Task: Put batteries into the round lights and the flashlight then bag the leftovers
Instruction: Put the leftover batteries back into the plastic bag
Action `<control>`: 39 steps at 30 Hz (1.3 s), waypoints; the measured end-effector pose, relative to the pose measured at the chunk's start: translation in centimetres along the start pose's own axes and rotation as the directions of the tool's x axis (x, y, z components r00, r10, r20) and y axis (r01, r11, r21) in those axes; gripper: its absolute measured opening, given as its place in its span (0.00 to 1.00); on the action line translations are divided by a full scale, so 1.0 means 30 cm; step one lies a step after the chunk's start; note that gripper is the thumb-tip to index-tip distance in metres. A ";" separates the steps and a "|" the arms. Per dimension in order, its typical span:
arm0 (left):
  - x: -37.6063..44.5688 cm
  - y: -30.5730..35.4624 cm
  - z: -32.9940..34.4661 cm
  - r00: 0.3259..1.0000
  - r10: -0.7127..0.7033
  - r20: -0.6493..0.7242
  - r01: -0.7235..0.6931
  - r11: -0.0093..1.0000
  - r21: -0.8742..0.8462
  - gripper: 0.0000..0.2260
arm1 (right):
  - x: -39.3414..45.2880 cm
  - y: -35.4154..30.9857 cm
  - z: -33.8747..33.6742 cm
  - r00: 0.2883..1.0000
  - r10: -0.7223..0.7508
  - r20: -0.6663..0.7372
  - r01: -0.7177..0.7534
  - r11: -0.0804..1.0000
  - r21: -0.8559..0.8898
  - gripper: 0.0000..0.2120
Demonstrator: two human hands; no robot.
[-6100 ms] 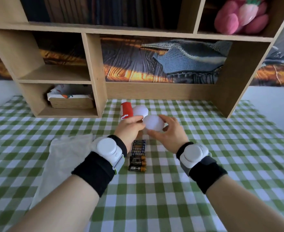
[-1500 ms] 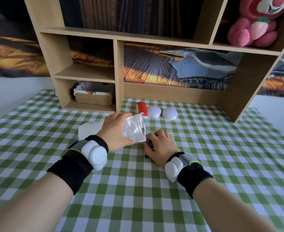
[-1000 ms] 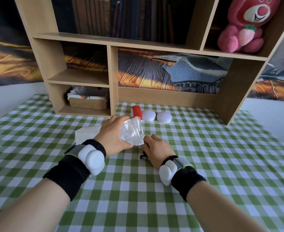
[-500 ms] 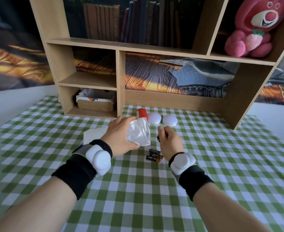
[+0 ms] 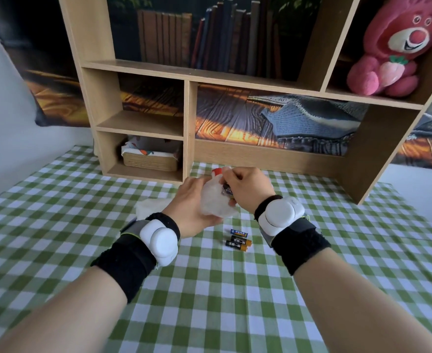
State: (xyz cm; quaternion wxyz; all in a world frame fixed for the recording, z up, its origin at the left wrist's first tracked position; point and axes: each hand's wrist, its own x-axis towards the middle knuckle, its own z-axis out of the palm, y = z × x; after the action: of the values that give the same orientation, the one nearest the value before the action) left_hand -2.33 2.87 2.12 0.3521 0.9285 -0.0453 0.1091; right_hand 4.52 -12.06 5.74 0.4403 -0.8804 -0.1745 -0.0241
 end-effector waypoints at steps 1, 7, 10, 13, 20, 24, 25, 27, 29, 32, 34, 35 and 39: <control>-0.002 -0.001 0.002 1.000 0.004 0.006 -0.004 1.000 0.000 0.36 | 0.000 -0.009 0.001 1.000 0.023 0.014 -0.023 0.999 -0.022 0.20; -0.002 -0.028 0.017 1.000 -0.002 0.013 0.003 1.000 -0.004 0.29 | -0.003 -0.055 0.018 0.978 0.154 0.139 -0.150 0.988 -0.037 0.22; -0.013 -0.020 0.011 1.000 0.001 -0.005 -0.002 0.999 -0.046 0.29 | -0.006 -0.061 0.016 0.969 0.178 0.171 -0.196 0.976 0.097 0.22; -0.013 -0.014 0.006 1.000 0.027 -0.004 -0.027 1.000 -0.014 0.28 | -0.013 -0.059 0.010 0.968 0.169 0.186 -0.209 0.953 0.218 0.22; -0.006 -0.030 -0.014 0.998 -0.037 -0.052 0.037 0.999 -0.015 0.40 | -0.030 0.040 -0.027 0.992 0.095 -0.079 -0.075 0.972 0.222 0.21; 0.006 -0.027 -0.012 0.999 -0.033 -0.036 0.034 0.998 0.054 0.45 | -0.062 0.139 -0.037 0.992 0.112 -0.062 -0.106 0.990 0.096 0.18; 0.007 -0.027 -0.010 0.999 -0.036 -0.026 0.038 0.997 0.070 0.46 | -0.074 0.162 -0.034 0.994 0.100 -0.031 -0.099 0.994 0.040 0.17; 0.012 -0.028 0.004 0.998 -0.062 0.008 0.061 0.994 0.088 0.49 | -0.097 0.219 -0.025 0.998 0.054 0.038 -0.051 0.997 -0.066 0.13; 0.013 -0.035 0.012 0.996 -0.078 0.038 0.073 0.991 0.108 0.49 | -0.114 0.261 -0.003 0.992 0.010 0.127 0.014 0.983 -0.185 0.18; 0.014 -0.034 0.030 0.995 -0.076 0.057 0.068 0.989 0.132 0.49 | -0.144 0.305 0.032 0.969 0.006 0.246 0.092 0.919 -0.384 0.30; 0.014 -0.031 0.037 0.996 -0.073 0.053 0.065 0.989 0.135 0.49 | -0.159 0.325 0.056 0.962 -0.024 0.270 0.157 0.863 -0.481 0.33; 0.014 -0.030 0.038 0.996 -0.072 0.049 0.064 0.989 0.136 0.49 | -0.165 0.332 0.065 0.960 -0.050 0.275 0.189 0.840 -0.508 0.33; 0.012 -0.027 0.034 0.996 -0.073 0.045 0.066 0.988 0.138 0.49 | -0.164 0.338 0.077 0.944 -0.069 0.321 0.235 0.827 -0.511 0.28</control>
State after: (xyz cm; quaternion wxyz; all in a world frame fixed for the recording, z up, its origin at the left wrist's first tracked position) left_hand -1.67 2.80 0.94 0.2901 0.9538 -0.0141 0.0765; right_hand 2.99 -17.24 -4.41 0.1396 -0.9456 -0.2932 0.0210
